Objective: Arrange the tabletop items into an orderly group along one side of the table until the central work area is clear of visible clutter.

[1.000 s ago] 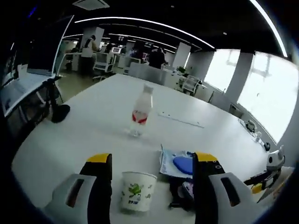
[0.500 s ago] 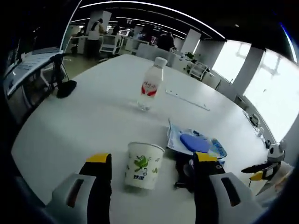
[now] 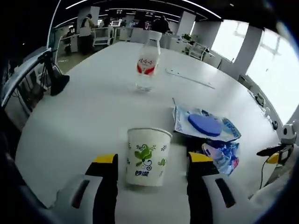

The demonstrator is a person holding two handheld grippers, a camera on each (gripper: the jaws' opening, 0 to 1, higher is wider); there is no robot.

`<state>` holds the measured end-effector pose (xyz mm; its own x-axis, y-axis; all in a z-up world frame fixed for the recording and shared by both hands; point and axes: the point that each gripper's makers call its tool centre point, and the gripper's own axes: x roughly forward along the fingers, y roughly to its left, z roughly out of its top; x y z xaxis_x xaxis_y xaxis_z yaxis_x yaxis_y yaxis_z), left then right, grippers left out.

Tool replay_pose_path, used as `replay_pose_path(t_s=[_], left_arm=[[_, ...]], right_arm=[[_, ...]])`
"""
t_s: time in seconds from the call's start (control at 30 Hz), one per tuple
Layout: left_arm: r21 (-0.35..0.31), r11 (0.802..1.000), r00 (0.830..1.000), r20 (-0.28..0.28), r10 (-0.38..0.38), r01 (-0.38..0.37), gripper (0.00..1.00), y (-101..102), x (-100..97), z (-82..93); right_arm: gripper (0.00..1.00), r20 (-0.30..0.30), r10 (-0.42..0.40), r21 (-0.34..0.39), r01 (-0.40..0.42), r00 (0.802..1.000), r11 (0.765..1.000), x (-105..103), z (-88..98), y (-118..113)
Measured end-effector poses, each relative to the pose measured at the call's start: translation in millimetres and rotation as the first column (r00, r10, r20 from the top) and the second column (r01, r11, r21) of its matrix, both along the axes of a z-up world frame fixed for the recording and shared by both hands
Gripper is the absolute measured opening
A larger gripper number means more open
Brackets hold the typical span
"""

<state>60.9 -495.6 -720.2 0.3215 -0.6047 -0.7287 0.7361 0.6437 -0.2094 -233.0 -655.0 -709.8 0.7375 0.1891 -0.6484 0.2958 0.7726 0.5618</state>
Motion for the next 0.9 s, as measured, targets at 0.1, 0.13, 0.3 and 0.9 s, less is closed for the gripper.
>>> replay_pose_path(t_s=[0.1,0.13,0.3,0.9], left_arm=[[0.032,1.0,1.0,-0.023,0.0,0.0,0.48,5,-0.3,-9.4],[0.046,0.999,0.999,-0.033,-0.001,0.003,0.47,7,-1.4,-12.0],[0.057,0.998,0.999,-0.037,-0.003,0.005,0.4,9,-3.9,-16.5],[-0.026,0.998,0.998,0.0,0.058,-0.058,0.35,13,-12.9,-9.7]], right_arm=[[0.58,0.0,0.009,0.007,-0.009,1.0,1.0,0,-1.7,6],[0.58,0.0,0.013,0.008,-0.013,1.0,1.0,0,-1.8,8],[0.58,0.008,0.008,0.008,-0.008,1.0,1.0,0,-0.7,6],[0.58,0.009,-0.019,0.005,0.019,1.0,1.0,-6,-1.5,-7]])
